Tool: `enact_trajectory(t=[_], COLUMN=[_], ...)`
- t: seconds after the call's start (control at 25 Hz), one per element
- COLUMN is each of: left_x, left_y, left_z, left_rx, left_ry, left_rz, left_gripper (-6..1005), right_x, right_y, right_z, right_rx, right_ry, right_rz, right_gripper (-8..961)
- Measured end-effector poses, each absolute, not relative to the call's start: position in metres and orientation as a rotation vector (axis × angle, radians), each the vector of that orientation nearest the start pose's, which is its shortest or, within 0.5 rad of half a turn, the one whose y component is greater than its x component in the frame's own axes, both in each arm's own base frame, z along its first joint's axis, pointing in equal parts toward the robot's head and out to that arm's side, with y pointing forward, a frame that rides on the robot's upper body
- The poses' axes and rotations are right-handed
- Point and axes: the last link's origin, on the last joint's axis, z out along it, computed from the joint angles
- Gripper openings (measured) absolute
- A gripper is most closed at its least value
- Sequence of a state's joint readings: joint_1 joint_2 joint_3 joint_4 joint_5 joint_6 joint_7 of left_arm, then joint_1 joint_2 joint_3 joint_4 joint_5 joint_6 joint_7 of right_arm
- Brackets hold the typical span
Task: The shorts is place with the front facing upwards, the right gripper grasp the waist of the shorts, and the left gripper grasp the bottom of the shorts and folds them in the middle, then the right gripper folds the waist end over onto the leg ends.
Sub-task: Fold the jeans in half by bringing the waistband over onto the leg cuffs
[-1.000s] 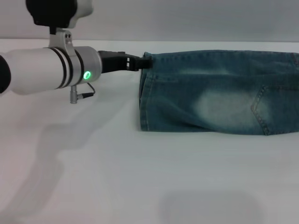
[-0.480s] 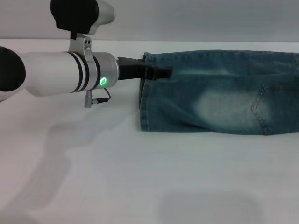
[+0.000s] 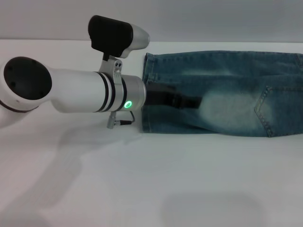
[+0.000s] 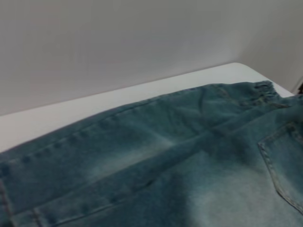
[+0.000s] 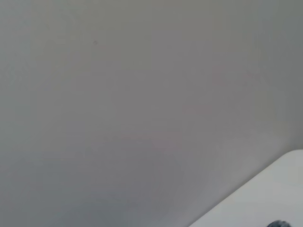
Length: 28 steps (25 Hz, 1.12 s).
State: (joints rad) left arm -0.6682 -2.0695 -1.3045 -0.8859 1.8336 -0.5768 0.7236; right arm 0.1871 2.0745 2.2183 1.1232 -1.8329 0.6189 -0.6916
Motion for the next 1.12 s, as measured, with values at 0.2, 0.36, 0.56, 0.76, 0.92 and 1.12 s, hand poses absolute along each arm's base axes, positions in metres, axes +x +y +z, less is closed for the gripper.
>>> enact_trajectory(t=[0.2,0.36,0.56,0.76,0.92,1.12], left_x=[-0.143,-0.144,-0.162,-0.178,-0.187,-0.195], left_y=[0.383,0.382,0.387,0.394,0.399,0.402], left_z=[-0.117,-0.122,-0.130,-0.128,-0.125,-0.123], left_rx=[-2.558,-2.572,-2.553,-2.489,-2.451,-2.419], left_ry=[-0.957,-0.966,-1.075,-1.117,-1.122,-1.128], left_rz=[-0.353,-0.364,-0.295,-0.254,-0.235,-0.205], left_gripper=[859,859,859,859,859,859], right_x=[0.357,0.357,0.355,0.354,0.353,0.352], right_y=[0.351,0.351,0.352,0.353,0.354,0.355], right_z=[0.129,0.129,0.129,0.129,0.129,0.128], right_rx=[-1.334,-1.336,-1.337,-1.339,-1.337,-1.340], right_ry=[1.405,1.405,1.406,1.406,1.408,1.411], right_rz=[0.777,0.778,0.783,0.788,0.796,0.800], right_gripper=[638,638,637,637,638,638])
